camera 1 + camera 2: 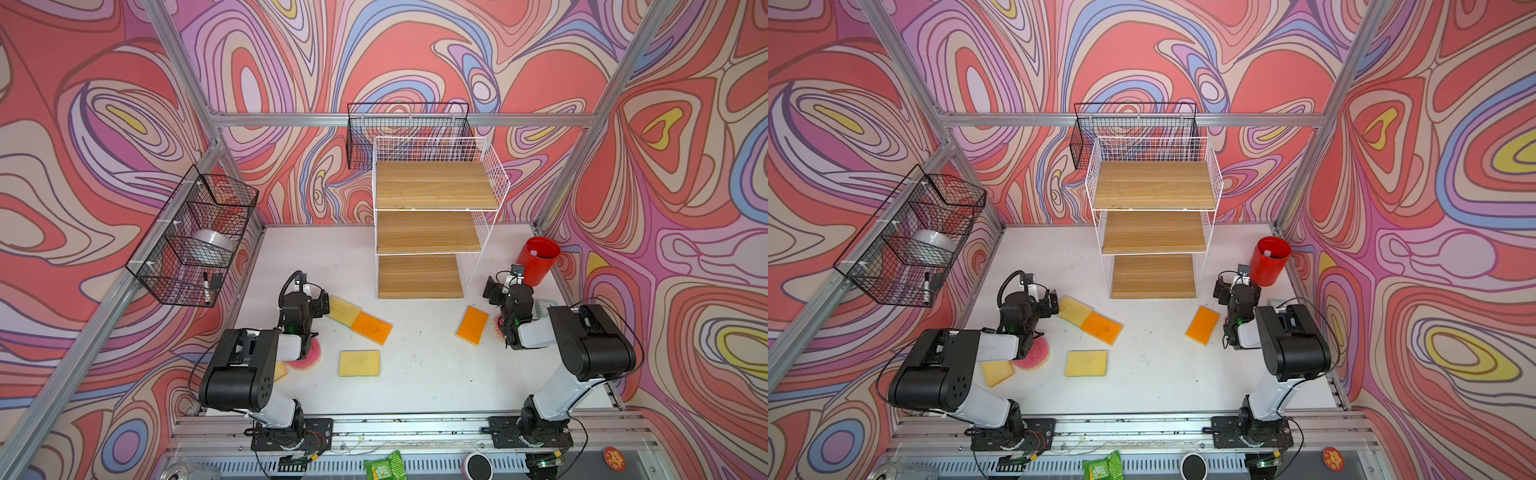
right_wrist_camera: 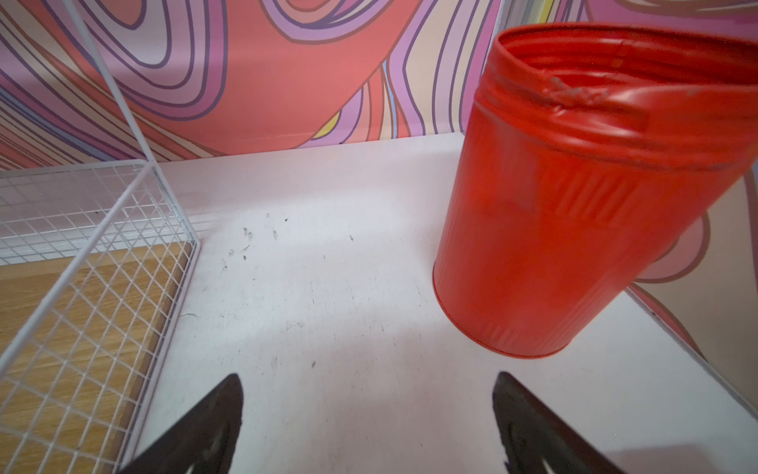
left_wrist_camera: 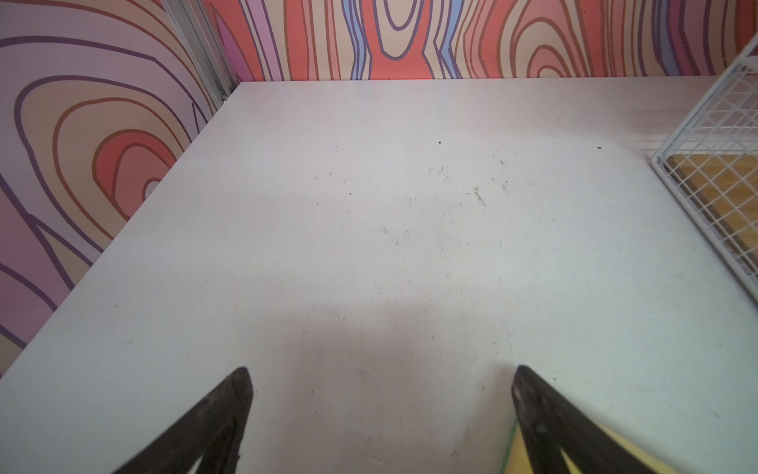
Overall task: Arrange cleaning sponges on a shelf
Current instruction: Pick up the cleaning sponge at the center of the table.
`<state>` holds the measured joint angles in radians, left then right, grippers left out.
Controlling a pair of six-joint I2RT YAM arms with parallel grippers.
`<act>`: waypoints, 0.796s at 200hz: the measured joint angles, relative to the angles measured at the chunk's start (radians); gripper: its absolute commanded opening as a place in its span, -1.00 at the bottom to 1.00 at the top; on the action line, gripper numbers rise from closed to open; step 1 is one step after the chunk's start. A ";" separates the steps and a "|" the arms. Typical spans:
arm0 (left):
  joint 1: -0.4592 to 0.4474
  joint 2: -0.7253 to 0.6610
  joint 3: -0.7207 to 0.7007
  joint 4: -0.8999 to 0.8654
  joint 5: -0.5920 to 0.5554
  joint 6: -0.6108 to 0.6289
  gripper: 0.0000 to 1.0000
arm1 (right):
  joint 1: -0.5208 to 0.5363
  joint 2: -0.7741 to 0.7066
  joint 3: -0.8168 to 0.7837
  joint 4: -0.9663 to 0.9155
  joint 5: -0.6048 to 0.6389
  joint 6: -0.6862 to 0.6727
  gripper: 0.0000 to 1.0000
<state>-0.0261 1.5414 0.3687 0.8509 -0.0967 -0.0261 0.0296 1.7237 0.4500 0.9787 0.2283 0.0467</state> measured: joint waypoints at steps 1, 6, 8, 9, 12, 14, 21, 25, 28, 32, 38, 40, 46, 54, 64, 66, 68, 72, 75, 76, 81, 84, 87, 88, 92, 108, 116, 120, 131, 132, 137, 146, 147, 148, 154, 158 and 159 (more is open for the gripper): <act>0.000 0.000 0.000 0.000 0.000 0.000 0.99 | 0.000 0.000 0.000 0.000 0.000 0.000 0.97; 0.000 0.000 0.000 0.000 0.000 0.000 0.99 | 0.000 0.000 0.000 0.000 0.000 0.000 0.97; 0.000 0.000 0.000 0.000 0.000 0.000 0.99 | 0.000 0.000 0.000 0.000 0.000 0.000 0.97; 0.000 0.000 0.000 0.000 0.000 0.000 0.99 | 0.000 0.000 0.000 0.000 0.000 0.000 0.97; 0.000 0.000 0.000 0.000 0.000 0.000 0.99 | 0.000 0.000 0.000 0.000 0.000 0.000 0.97; 0.000 0.000 0.000 0.000 0.000 0.000 1.00 | 0.000 0.000 0.000 0.000 0.000 0.000 0.97; 0.000 0.000 0.000 0.000 0.000 0.000 1.00 | 0.000 0.000 0.000 0.000 0.000 0.000 0.97; 0.000 0.000 0.000 0.000 0.000 0.000 1.00 | 0.000 0.000 0.000 0.000 0.000 0.000 0.97; 0.000 0.000 0.000 0.000 0.000 0.000 0.99 | 0.000 0.000 0.000 0.000 0.000 0.000 0.97; 0.000 0.000 0.000 0.000 0.000 0.000 0.99 | 0.000 0.000 0.000 0.000 0.000 0.000 0.97; 0.000 0.000 0.000 0.000 0.000 0.000 0.99 | 0.000 0.000 0.000 0.000 0.000 0.000 0.97; 0.000 0.000 0.000 0.000 0.000 0.000 1.00 | 0.000 0.000 0.000 0.000 0.000 0.000 0.97; 0.000 0.000 0.000 0.000 0.001 0.000 1.00 | 0.000 0.000 0.000 0.000 0.000 0.000 0.97; 0.000 0.000 0.000 0.000 0.003 0.000 1.00 | 0.000 0.000 0.000 0.001 0.000 0.000 0.97; 0.000 0.000 0.000 0.000 0.008 0.000 0.99 | 0.000 0.000 0.000 0.002 -0.001 0.000 0.97; 0.000 -0.001 0.000 -0.001 0.013 0.001 0.99 | 0.000 -0.001 0.000 0.001 -0.002 -0.001 0.97; 0.000 -0.002 0.000 -0.002 0.014 0.002 1.00 | 0.000 -0.002 0.000 0.000 -0.003 -0.001 0.97; 0.000 -0.003 0.000 -0.003 0.019 0.004 1.00 | 0.000 -0.006 -0.002 -0.001 -0.006 -0.002 0.97; 0.000 -0.007 0.000 -0.008 0.023 0.005 0.99 | 0.000 -0.010 -0.003 -0.002 -0.006 -0.001 0.97; 0.000 -0.008 0.000 -0.009 0.023 0.005 1.00 | 0.000 -0.011 -0.004 -0.002 -0.006 -0.001 0.98; 0.000 -0.018 0.000 -0.017 0.027 0.007 1.00 | 0.000 -0.026 -0.008 -0.010 -0.007 -0.001 0.97; 0.000 -0.024 0.000 -0.023 0.029 0.008 1.00 | 0.000 -0.034 -0.010 -0.014 -0.007 -0.001 0.97; 0.000 -0.036 0.000 -0.033 0.031 0.008 1.00 | 0.000 -0.047 -0.012 -0.023 -0.006 0.000 0.97; 0.000 -0.038 0.000 -0.036 0.032 0.008 1.00 | 0.000 -0.055 -0.013 -0.030 -0.006 0.000 0.97; 0.000 -0.053 0.002 -0.049 0.034 0.008 1.00 | 0.000 -0.076 -0.013 -0.045 -0.005 0.000 0.97; 0.000 -0.130 0.022 -0.122 0.044 0.012 1.00 | 0.000 -0.179 -0.008 -0.122 0.003 0.010 0.97; 0.000 -0.167 0.041 -0.162 0.048 0.015 1.00 | 0.000 -0.230 0.000 -0.166 0.007 0.022 0.97; 0.000 -0.191 0.056 -0.190 0.049 0.014 1.00 | 0.000 -0.257 0.006 -0.190 0.009 0.031 0.97; -0.002 -0.238 0.095 -0.256 0.051 0.014 1.00 | 0.000 -0.310 0.022 -0.243 0.013 0.051 0.97; -0.003 -0.247 0.103 -0.266 0.051 0.013 1.00 | 0.000 -0.319 0.024 -0.254 0.013 0.055 0.97; -0.005 -0.266 0.125 -0.301 0.050 0.009 1.00 | 0.000 -0.344 0.031 -0.285 0.014 0.068 0.97; -0.012 -0.305 0.169 -0.362 0.045 -0.003 1.00 | 0.000 -0.388 0.040 -0.336 0.014 0.089 0.97; -0.013 -0.308 0.172 -0.367 0.045 -0.004 1.00 | 0.000 -0.392 0.040 -0.342 0.014 0.091 0.97; -0.014 -0.312 0.176 -0.372 0.044 -0.005 1.00 | 0.000 -0.401 0.042 -0.354 0.014 0.095 0.97; -0.022 -0.337 0.197 -0.406 0.041 -0.011 1.00 | 0.000 -0.433 0.045 -0.391 0.014 0.108 0.97; -0.029 -0.355 0.211 -0.430 0.038 -0.014 1.00 | 0.000 -0.450 0.048 -0.413 0.014 0.115 0.97; -0.031 -0.359 0.213 -0.435 0.037 -0.015 1.00 | 0.000 -0.461 0.048 -0.426 0.014 0.118 0.97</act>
<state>-0.0574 1.1820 0.5819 0.4156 -0.0593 -0.0410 0.0296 1.2629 0.4984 0.5522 0.2420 0.1646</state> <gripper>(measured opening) 0.998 0.984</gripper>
